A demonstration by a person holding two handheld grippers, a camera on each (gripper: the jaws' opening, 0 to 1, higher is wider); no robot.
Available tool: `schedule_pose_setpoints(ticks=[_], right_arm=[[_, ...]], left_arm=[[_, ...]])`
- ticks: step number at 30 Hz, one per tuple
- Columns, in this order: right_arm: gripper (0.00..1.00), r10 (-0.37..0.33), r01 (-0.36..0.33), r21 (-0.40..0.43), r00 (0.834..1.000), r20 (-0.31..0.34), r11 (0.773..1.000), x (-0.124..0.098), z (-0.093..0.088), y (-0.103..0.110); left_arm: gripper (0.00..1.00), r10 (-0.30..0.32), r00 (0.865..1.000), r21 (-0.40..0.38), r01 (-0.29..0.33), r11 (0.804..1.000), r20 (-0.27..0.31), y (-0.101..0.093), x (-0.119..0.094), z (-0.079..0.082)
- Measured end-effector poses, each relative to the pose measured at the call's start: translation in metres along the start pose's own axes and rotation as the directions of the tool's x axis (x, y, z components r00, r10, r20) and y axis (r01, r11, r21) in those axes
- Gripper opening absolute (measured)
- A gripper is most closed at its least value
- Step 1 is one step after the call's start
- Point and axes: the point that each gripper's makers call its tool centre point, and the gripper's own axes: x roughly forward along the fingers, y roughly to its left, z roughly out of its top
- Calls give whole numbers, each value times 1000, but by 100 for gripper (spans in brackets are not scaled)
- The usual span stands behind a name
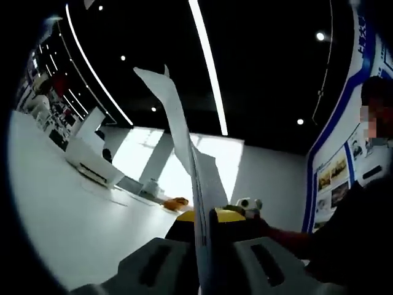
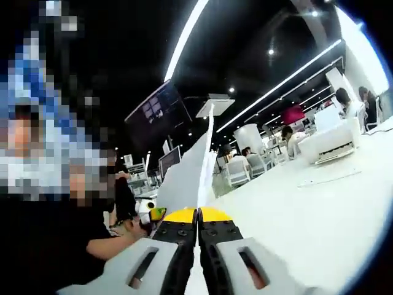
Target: Organize the stack of printing papers by aligning and flattening the scattered papers on the table
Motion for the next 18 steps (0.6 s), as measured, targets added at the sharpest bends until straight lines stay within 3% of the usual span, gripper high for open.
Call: schedule_pose_setpoints(ticks=[4, 8, 18], right_arm=[[0, -10, 9, -31, 999, -32, 999, 8, -12, 4], [0, -8, 5, -44, 997, -71, 999, 10, -23, 4], [0, 11, -14, -35, 998, -59, 999, 9, -20, 3]], left_arm=[[7, 56, 998, -15, -56, 998, 7, 12, -1, 0], [8, 59, 998, -28, -58, 998, 9, 12, -1, 0], [13, 60, 998, -86, -58, 995, 27, 12, 2, 3]])
